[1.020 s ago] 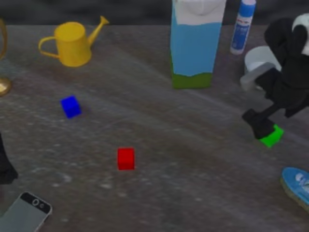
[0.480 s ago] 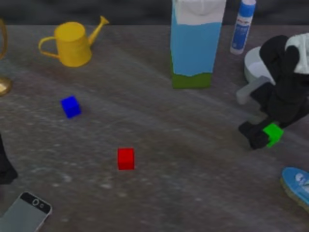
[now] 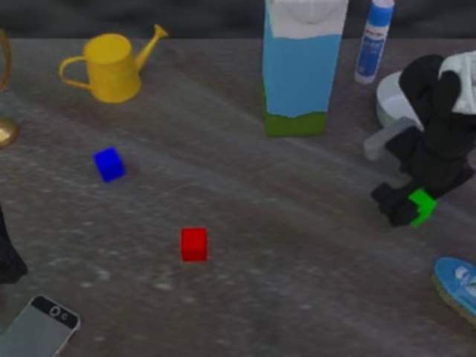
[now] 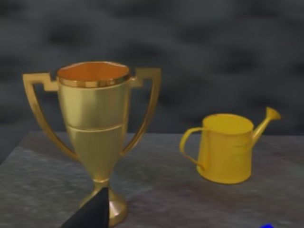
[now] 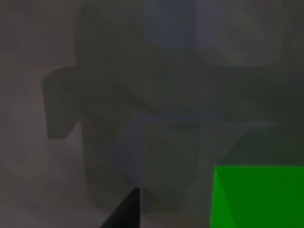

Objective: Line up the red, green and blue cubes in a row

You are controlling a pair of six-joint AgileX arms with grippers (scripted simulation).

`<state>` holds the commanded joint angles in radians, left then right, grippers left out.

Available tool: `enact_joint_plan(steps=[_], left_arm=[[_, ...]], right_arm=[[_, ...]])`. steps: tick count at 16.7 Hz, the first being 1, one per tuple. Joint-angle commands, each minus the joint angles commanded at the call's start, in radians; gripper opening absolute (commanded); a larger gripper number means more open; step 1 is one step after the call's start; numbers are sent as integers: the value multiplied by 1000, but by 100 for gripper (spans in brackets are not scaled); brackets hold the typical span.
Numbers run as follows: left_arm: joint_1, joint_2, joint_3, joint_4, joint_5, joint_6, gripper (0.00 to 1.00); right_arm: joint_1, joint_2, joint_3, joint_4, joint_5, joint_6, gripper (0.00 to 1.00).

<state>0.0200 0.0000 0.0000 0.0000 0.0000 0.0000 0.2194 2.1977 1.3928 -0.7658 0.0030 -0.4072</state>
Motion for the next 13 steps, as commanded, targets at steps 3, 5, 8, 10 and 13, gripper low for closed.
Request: enact_joint_plan(steps=[3,5,8,10,13], left_arm=[[0,0,0,0,0,0,100],[0,0,0,0,0,0,100],[0,0,0,0,0,0,100],[0,0,0,0,0,0,100],[0,0,0,0,0,0,100]], right_arm=[[0,0,0,0,0,0,17],[0,0,0,0,0,0,2],[0,0,0,0,0,0,0],[0,0,0,0,0,0,0],[0,0,0,0,0,0,0]])
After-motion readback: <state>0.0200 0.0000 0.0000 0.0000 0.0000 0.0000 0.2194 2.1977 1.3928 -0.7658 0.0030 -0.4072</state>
